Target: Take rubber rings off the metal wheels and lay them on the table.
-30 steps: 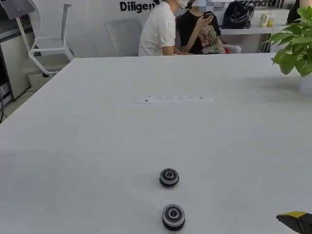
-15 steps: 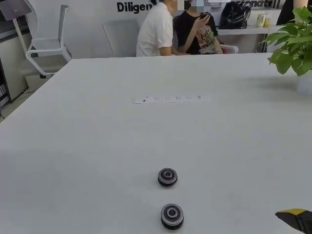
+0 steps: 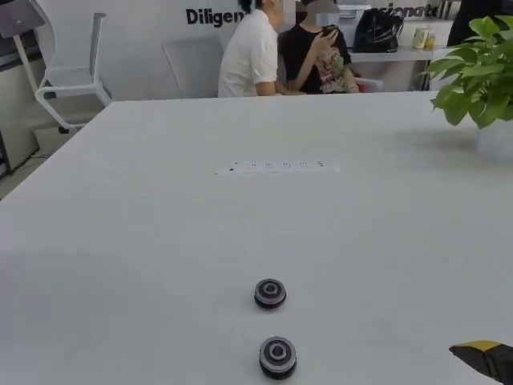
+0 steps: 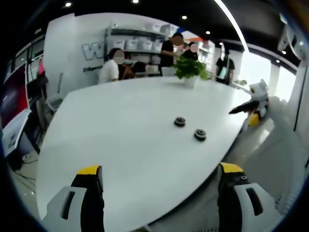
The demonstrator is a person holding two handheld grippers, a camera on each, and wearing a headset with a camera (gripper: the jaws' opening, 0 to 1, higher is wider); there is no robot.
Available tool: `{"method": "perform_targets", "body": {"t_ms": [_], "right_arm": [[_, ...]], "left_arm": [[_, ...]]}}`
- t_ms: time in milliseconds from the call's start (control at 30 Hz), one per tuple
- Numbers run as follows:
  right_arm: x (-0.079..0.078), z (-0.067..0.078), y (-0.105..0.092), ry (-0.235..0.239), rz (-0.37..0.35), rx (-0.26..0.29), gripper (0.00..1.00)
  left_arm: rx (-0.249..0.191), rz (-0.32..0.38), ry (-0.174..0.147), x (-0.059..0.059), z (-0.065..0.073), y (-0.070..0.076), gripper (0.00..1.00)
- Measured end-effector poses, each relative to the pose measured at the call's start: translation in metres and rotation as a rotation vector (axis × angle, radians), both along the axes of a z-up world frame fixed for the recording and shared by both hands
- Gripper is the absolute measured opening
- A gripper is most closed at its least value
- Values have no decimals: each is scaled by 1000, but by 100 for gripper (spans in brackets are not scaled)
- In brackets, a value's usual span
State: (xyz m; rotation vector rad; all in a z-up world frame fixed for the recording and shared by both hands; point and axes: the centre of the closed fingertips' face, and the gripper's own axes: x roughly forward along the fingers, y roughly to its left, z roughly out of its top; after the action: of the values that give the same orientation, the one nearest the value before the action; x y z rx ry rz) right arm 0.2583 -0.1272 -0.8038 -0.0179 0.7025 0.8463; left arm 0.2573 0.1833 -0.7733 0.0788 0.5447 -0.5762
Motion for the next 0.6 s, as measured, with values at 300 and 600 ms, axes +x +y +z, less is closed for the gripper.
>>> {"method": "perform_targets", "body": {"t_ms": [300, 600], "right_arm": [[-1, 4, 0, 8, -16, 44, 99], [3, 8, 0, 3, -30, 75, 99]], "left_arm": [[-17, 10, 20, -4, 0, 2, 100], [-56, 12, 15, -4, 9, 1, 100]]}}
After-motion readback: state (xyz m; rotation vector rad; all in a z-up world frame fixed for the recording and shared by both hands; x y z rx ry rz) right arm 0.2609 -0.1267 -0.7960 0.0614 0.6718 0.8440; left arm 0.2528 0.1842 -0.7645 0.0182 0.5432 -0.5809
